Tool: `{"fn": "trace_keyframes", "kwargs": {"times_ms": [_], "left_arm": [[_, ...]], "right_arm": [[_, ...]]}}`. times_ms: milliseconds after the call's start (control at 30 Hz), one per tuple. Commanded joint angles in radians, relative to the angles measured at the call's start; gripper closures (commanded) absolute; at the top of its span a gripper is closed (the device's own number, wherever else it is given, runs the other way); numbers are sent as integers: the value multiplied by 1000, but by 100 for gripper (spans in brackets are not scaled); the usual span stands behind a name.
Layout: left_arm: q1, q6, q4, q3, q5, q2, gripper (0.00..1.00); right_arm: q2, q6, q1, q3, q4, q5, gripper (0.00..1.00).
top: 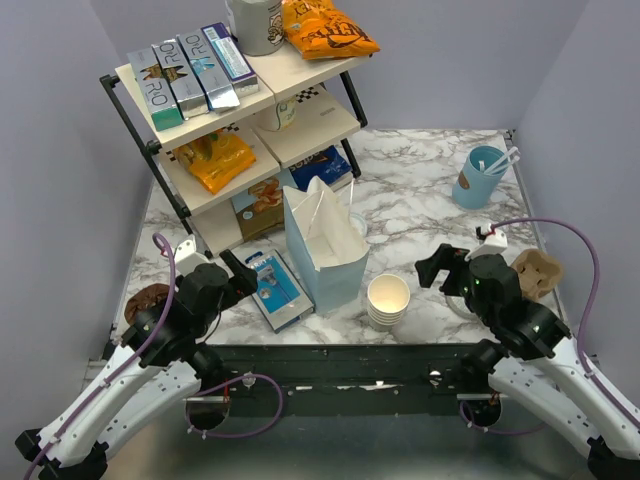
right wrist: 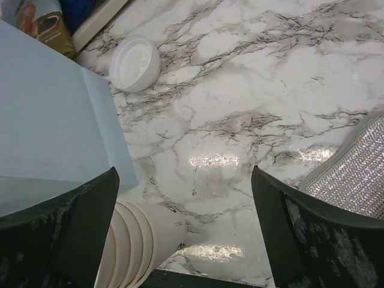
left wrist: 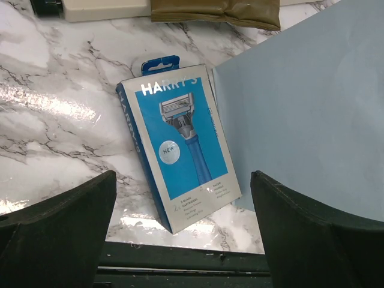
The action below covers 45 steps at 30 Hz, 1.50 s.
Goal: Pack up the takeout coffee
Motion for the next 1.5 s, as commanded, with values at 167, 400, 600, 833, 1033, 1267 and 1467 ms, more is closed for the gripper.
{"fn": "trace_keyframes", "kwargs": {"times_ms": [167,400,600,833,1033,1267,1467], "left_arm": [[-3,11,9,-1,19,-20,1],[-3,15,31,-8,40,-43,1],[-3,11,3,7,30,-46,1],[-3,-8,-3,-1,30,-66,1],[-3,2,-6,4,27,-59,1],[-3,6,0,-1,30,-57,1],[-3,5,2,-4,34,-60,1]], "right_arm": [[-17,5,4,7,20,-47,0],[-11,-78,5,21,55,-203,0],[180,-176,16,124,135,-548,0],[357,-244,93,339,203,-481,0],[487,-280,119,483,184,-403,0],[638,-334,188,583,141,-323,1],[745,-334,232,627,89,-187,13]]}}
